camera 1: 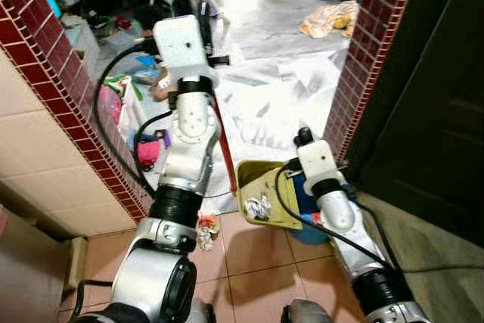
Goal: Sweep floor
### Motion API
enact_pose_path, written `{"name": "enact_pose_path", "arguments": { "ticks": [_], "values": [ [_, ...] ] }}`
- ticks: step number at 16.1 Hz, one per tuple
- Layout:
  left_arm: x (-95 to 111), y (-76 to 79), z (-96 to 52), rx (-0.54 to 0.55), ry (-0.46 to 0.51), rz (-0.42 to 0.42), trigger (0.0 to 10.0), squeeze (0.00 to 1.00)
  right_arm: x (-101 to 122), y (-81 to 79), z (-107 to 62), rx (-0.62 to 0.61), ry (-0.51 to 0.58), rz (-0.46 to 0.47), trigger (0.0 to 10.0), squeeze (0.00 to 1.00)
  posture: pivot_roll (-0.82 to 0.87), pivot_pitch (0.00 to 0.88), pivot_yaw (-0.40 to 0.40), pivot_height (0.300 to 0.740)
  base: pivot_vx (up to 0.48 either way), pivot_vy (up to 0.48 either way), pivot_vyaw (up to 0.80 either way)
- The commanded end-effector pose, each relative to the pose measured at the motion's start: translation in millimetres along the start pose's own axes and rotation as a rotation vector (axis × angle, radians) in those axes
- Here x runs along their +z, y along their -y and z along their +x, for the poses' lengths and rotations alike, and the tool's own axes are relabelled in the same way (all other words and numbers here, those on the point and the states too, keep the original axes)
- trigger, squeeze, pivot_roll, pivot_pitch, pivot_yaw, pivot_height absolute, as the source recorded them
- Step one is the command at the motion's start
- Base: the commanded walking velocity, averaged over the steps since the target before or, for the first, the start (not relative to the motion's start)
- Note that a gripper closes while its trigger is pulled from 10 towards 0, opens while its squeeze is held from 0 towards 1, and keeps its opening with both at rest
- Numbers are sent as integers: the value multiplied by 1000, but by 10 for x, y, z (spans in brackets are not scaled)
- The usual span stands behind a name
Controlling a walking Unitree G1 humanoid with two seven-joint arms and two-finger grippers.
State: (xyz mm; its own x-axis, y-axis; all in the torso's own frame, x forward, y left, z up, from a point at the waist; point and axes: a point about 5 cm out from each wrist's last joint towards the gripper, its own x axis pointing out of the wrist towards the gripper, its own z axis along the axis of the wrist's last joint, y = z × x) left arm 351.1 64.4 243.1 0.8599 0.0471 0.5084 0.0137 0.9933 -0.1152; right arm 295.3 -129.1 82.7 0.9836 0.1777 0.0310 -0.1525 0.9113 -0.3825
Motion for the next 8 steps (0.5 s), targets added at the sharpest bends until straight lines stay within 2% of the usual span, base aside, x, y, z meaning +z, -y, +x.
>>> {"name": "enact_pose_path", "arguments": {
  "ticks": [1, 5, 8],
  "values": [
    [141, 156, 70, -58, 75, 13, 10000, 0, 146, 35, 46, -16, 69, -11, 10000, 0, -112, 0, 104, 740, 0, 0, 0],
    [210, 201, 156, -26, 103, 7, 10000, 0, 146, 36, 43, -19, 69, -10, 10000, 0, -113, 0, 105, 740, 0, 0, 0],
    [308, 187, 320, 52, 140, 18, 10000, 0, 138, 24, 34, -5, 66, -12, 10000, 0, -125, 0, 105, 740, 0, 0, 0]
  ]
}}
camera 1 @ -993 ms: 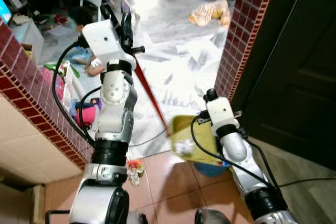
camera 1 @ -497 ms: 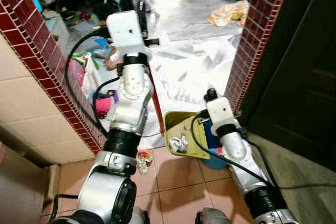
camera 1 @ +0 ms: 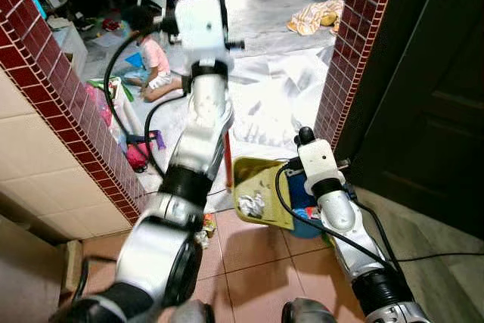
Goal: Sweep floor
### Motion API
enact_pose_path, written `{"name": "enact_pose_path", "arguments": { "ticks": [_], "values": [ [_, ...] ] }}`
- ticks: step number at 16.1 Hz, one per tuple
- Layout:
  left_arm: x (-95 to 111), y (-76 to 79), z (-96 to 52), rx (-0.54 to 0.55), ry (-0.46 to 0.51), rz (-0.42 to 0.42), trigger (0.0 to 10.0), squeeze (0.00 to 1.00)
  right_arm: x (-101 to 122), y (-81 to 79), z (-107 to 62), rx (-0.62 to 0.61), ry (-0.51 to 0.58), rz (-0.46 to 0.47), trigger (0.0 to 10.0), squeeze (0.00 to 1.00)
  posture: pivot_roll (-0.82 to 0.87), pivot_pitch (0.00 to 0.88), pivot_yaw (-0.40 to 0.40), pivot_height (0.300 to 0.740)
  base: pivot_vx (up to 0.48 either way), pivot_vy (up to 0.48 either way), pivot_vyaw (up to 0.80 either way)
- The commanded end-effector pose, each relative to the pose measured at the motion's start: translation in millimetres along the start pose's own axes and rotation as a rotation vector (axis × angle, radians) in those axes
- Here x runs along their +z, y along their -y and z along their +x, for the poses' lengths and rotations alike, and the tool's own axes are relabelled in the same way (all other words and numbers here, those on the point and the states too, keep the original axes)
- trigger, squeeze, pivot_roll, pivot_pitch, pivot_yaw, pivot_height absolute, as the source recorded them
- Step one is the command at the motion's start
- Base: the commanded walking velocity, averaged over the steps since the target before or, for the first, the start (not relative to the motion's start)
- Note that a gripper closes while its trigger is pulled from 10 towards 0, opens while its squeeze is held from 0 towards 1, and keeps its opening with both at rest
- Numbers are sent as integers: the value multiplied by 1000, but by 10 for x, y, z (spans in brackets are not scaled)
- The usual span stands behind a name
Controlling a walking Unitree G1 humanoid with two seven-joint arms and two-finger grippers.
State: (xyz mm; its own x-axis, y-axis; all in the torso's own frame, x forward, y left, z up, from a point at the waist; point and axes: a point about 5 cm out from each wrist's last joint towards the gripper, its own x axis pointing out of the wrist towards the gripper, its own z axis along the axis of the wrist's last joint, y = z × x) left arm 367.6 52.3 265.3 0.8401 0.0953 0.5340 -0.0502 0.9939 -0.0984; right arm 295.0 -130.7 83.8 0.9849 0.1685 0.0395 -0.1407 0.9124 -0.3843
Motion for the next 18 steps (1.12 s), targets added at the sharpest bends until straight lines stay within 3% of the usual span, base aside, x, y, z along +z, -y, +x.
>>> {"name": "enact_pose_path", "arguments": {
  "ticks": [1, 3, 7, 16, 18],
  "values": [
    [235, 56, 113, 12, 109, -34, 10000, 0, 129, 2, 32, 9, 60, -10, 10000, 0, -134, 0, 110, 740, 0, 0, 0],
    [261, 137, 187, 26, 109, -32, 10000, 0, 93, 23, -12, 2, 46, -14, 10000, 0, -165, 0, 131, 740, 0, 0, 0],
    [244, 287, 193, -35, 83, -78, 10000, 0, 36, 71, -72, -19, 22, -9, 10000, 0, -177, 0, 140, 740, 0, 0, 0],
    [192, 152, 267, 10, 80, -66, 10000, 0, 73, 37, -57, 17, 43, -24, 10000, 0, -166, 0, 117, 740, 0, -34, -89],
    [196, 138, 286, 18, 79, -67, 10000, 0, 68, 39, -71, 18, 42, -26, 10000, 0, -166, 0, 117, 740, 0, -476, 0]
  ]
}}
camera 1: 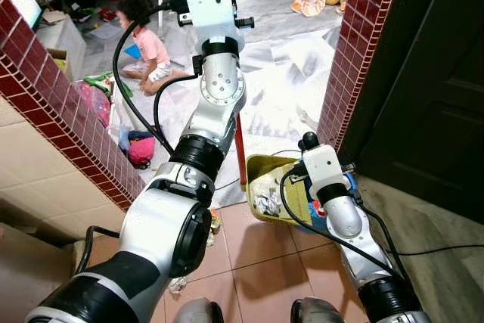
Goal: Sweep floor
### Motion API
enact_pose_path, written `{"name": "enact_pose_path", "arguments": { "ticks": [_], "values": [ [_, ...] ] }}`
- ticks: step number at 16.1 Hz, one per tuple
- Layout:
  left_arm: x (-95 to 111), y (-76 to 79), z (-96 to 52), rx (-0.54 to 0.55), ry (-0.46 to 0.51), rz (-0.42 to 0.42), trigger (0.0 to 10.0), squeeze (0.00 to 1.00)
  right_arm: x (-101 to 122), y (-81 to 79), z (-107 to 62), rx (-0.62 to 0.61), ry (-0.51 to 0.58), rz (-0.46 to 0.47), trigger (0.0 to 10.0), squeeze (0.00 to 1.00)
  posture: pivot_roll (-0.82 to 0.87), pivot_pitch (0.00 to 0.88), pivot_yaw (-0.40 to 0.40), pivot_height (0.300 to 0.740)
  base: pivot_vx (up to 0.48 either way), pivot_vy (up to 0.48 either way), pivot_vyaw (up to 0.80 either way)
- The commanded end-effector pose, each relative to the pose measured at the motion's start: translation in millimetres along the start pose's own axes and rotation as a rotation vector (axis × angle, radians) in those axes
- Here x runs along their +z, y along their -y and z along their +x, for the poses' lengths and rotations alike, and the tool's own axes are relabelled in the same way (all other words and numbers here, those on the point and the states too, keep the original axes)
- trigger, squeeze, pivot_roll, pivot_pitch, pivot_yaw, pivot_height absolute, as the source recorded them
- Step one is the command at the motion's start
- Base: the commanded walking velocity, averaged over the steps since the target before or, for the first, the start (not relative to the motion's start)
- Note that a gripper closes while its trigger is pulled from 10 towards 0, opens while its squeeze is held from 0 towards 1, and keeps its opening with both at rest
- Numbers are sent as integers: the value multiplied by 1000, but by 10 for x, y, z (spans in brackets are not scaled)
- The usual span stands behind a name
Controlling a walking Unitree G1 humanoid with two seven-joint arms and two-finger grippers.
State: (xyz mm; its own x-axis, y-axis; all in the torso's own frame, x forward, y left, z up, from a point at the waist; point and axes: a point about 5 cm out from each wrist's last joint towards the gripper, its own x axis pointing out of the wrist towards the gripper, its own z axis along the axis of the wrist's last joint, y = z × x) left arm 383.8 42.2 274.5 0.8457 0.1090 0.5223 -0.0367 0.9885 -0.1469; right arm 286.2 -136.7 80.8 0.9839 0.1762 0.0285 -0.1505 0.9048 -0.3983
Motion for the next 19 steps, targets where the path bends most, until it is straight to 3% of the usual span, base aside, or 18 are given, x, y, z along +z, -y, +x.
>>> {"name": "enact_pose_path", "arguments": {
  "ticks": [1, 8, 14, 19],
  "values": [
    [215, 37, 113, 1, 92, -21, 10000, 0, 106, 13, 19, 7, 49, -14, 10000, 0, -175, 0, 119, 740, 0, -480, 0],
    [211, 17, 132, 16, 93, -15, 10000, 0, 109, -11, 10, 23, 54, -22, 10000, 0, -170, 0, 109, 740, 0, -480, 0],
    [200, -180, 208, 64, 93, -11, 10000, 0, 109, -19, -15, 28, 56, -19, 10000, 0, -173, 0, 103, 740, 0, 167, 0],
    [216, -304, 245, 108, 124, 40, 10000, 0, 123, -13, -20, 35, 64, -22, 10000, 0, -174, 0, 98, 740, 314, 356, 0]
  ]
}}
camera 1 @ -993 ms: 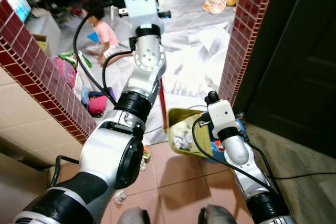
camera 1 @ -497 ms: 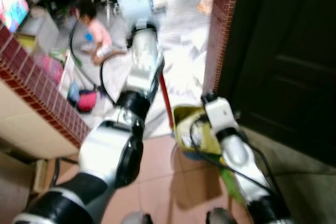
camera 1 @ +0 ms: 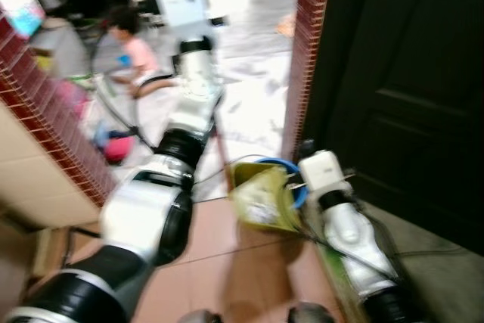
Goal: Sweep floor
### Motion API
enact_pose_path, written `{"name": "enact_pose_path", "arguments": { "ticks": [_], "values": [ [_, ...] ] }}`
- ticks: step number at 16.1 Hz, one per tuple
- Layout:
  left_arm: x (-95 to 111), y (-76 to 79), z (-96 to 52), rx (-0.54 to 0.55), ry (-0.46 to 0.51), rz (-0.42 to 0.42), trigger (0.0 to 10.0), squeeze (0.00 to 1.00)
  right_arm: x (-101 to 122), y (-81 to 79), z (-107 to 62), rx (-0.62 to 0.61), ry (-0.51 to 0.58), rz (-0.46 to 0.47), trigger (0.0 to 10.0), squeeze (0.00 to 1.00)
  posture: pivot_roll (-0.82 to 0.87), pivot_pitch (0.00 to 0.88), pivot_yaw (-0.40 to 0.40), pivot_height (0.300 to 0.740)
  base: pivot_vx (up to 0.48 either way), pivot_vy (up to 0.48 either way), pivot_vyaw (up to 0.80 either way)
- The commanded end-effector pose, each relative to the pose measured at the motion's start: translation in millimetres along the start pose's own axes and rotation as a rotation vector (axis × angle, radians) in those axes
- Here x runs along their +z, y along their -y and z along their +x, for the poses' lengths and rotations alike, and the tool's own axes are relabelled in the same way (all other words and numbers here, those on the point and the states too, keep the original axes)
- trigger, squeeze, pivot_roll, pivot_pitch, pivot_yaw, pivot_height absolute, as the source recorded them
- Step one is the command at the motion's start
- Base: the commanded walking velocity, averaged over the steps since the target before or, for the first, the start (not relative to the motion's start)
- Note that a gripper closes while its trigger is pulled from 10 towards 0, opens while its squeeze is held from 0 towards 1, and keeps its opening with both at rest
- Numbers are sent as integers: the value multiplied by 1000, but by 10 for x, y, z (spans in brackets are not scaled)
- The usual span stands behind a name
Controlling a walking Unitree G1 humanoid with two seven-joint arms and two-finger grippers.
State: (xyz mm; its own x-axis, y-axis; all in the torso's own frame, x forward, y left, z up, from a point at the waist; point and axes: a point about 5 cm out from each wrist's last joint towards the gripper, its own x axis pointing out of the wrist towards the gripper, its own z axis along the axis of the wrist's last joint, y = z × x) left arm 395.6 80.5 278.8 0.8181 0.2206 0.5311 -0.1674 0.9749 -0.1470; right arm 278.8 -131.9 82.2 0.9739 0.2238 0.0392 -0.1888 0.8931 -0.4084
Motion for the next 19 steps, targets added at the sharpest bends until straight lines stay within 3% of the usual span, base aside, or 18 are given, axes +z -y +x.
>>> {"name": "enact_pose_path", "arguments": {
  "ticks": [1, 14, 19],
  "values": [
    [204, 60, 80, -1, 93, -35, 10000, 0, 83, 36, 45, -5, 34, -13, 10000, 0, -174, 0, 98, 740, 424, 0, 0],
    [169, 222, -46, -36, 100, -35, 10000, 0, 104, -7, 35, 12, 44, -19, 10000, 0, -173, 0, 100, 740, 468, 0, 0],
    [205, 257, -94, -47, 190, 79, 10000, 0, 99, -10, 31, 9, 40, -18, 10000, 0, -174, 0, 104, 740, 0, 0, 0]
  ]
}}
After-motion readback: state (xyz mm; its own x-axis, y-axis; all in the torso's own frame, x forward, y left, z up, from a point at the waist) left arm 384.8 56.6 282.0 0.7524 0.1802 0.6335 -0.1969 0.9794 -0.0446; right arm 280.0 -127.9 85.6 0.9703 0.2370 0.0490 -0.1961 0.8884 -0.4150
